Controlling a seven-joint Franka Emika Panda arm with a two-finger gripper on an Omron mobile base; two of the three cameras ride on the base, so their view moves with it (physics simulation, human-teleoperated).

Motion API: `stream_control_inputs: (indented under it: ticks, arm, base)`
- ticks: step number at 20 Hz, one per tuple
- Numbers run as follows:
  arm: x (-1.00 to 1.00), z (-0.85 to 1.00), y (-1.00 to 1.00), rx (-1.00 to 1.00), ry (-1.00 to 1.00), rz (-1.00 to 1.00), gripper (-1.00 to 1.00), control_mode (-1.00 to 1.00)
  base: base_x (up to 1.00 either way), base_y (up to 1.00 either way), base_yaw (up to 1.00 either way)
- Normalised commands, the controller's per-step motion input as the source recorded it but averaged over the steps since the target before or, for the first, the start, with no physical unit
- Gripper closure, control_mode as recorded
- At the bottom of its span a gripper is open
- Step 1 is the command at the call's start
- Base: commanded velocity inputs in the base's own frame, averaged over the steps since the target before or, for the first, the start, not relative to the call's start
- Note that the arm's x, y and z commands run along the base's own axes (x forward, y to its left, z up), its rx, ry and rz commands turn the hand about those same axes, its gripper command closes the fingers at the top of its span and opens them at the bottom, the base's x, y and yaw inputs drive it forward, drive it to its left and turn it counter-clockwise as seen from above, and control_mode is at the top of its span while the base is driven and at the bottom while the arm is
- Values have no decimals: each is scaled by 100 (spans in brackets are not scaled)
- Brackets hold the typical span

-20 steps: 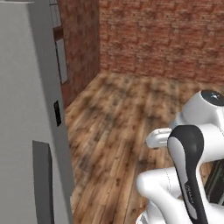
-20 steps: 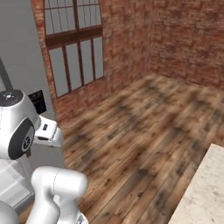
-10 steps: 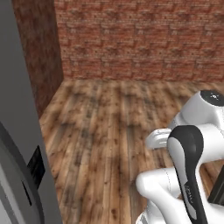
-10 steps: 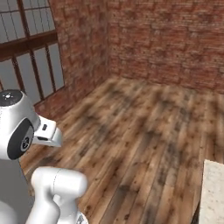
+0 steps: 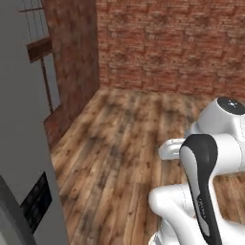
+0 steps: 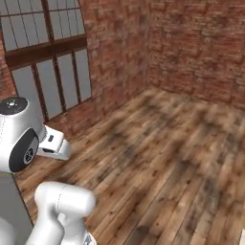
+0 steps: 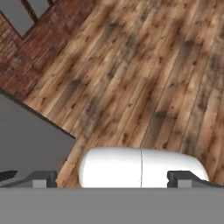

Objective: Pick up the apple and kiwi from the fridge and place one fruit on each plate on the dining counter.

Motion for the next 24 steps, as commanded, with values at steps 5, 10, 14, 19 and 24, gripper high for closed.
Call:
stream_control_inputs:
  ticks: [5, 10, 14, 19, 24]
  arm:
    - [0, 0, 0, 0, 0, 0, -100, 100]
    - [0, 0, 0, 0, 0, 0, -100, 100]
    - [0, 0, 0, 0, 0, 0, -100, 100]
    - [0, 0, 0, 0, 0, 0, -100, 100]
    - [0, 0, 0, 0, 0, 0, -100, 100]
  base:
    - [-4, 3, 100]
    - [7, 2, 81]
    - [6, 0, 55]
    - [-6, 33, 54]
    - [2, 55, 58]
